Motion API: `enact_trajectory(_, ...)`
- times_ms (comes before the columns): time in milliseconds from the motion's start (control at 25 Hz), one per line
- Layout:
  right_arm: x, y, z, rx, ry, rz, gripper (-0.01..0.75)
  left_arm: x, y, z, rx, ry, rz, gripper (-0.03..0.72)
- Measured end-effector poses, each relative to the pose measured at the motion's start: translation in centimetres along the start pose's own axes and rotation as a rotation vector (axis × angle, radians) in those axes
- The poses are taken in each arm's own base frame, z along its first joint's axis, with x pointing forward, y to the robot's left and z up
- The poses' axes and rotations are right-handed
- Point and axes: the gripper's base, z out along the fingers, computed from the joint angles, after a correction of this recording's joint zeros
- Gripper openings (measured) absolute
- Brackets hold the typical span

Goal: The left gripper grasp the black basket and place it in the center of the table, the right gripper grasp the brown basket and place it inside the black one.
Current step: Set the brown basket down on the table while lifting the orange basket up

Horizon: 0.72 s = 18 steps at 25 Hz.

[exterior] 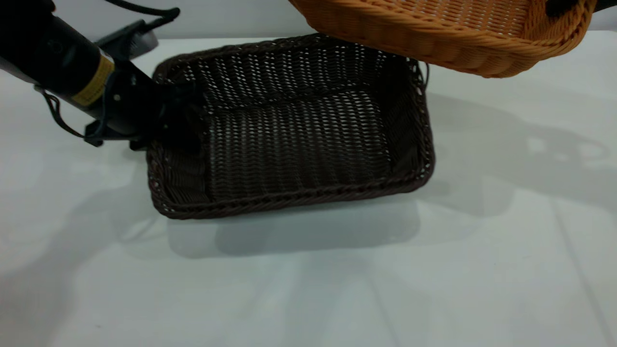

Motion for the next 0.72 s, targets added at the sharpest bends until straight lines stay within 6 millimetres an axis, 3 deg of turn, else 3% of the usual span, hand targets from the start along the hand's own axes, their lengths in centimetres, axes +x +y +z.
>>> enact_trajectory(480,0.19,0.06,0.00,-0.007,0.020,-0.001,0.061,0.80,0.18,1.21,0.054,0.070,-0.014,0.104)
enact_trajectory(560,0.19,0.06,0.00,-0.007,0.020,-0.001,0.061,0.90,0.07,1.22,0.068,0.081,-0.014,0.146)
enact_trajectory(720,-0.28,0.44,-0.38,-0.010,0.011,-0.019,0.061,1.04,-0.14,1.21,0.092,0.096,-0.014,0.324)
